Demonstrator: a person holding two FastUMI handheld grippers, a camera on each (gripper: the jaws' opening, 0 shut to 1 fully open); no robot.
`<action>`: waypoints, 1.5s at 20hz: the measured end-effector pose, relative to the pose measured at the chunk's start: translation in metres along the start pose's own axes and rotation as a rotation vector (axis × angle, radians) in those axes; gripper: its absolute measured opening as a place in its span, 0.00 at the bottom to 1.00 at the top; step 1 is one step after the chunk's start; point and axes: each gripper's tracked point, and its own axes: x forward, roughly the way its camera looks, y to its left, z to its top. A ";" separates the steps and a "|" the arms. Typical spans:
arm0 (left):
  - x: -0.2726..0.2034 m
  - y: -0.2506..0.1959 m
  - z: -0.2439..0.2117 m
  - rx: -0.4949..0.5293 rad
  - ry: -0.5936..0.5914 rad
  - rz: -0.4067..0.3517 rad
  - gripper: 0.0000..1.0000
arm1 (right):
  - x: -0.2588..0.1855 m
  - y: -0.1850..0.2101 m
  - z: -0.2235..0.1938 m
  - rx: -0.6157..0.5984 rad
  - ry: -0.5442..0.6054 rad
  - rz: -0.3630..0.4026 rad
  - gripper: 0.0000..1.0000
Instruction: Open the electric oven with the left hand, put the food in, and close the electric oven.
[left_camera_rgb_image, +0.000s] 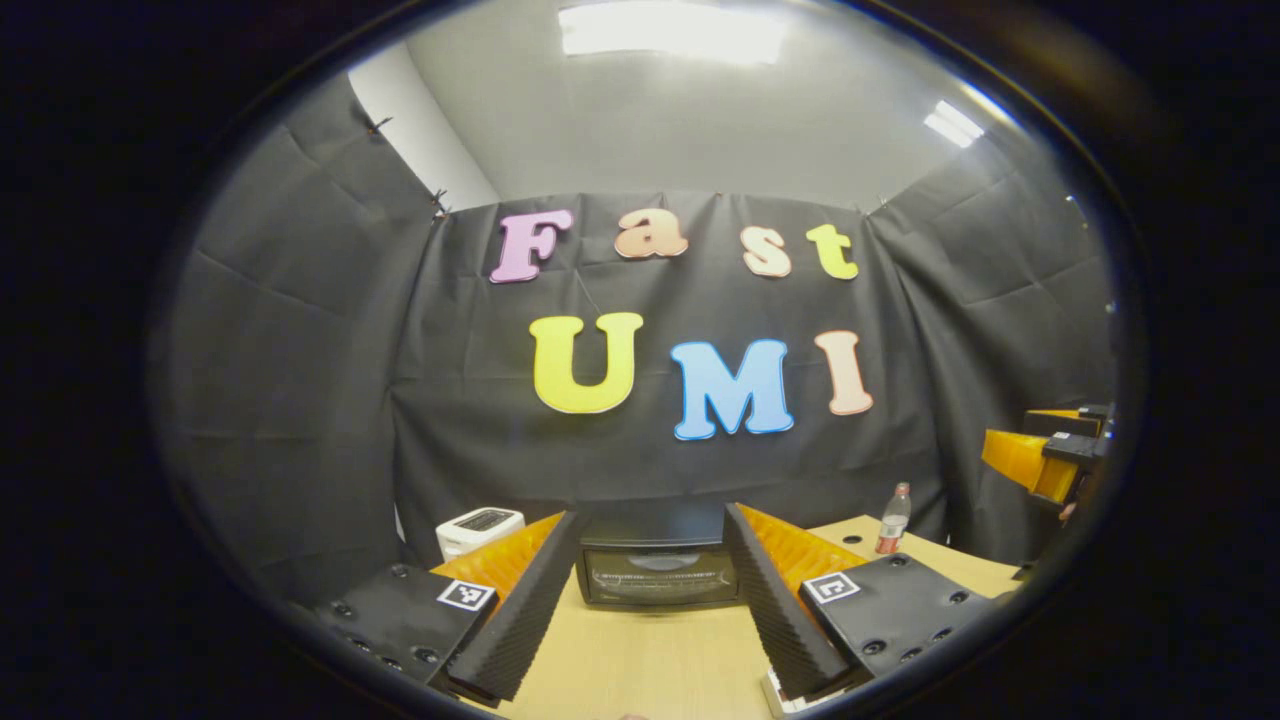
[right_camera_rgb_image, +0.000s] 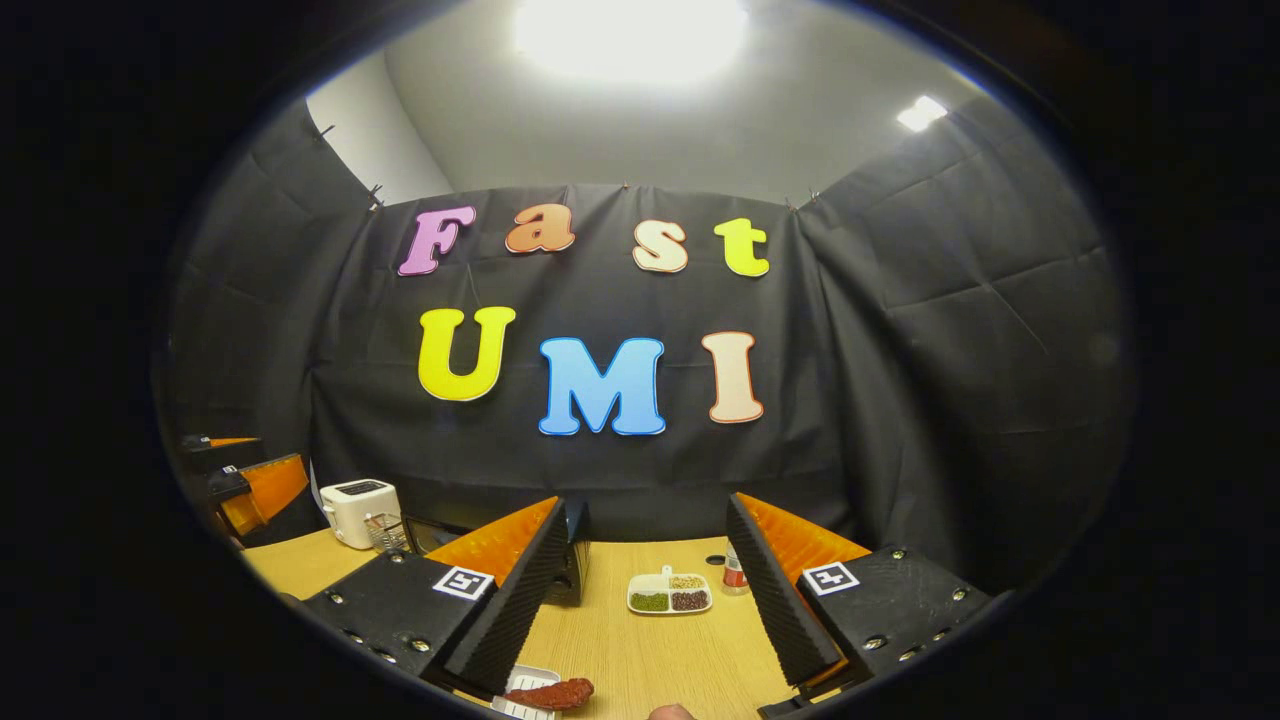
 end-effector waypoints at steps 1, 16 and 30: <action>-0.001 -0.001 0.001 -0.001 -0.003 0.004 0.92 | -0.001 -0.001 0.000 0.000 -0.001 0.003 0.96; 0.035 -0.012 0.004 -0.004 -0.060 0.062 0.98 | -0.001 -0.016 -0.022 0.003 0.022 0.083 0.96; 0.191 0.006 -0.080 -0.057 0.019 -0.072 0.96 | 0.033 0.006 -0.024 -0.030 0.035 -0.105 0.96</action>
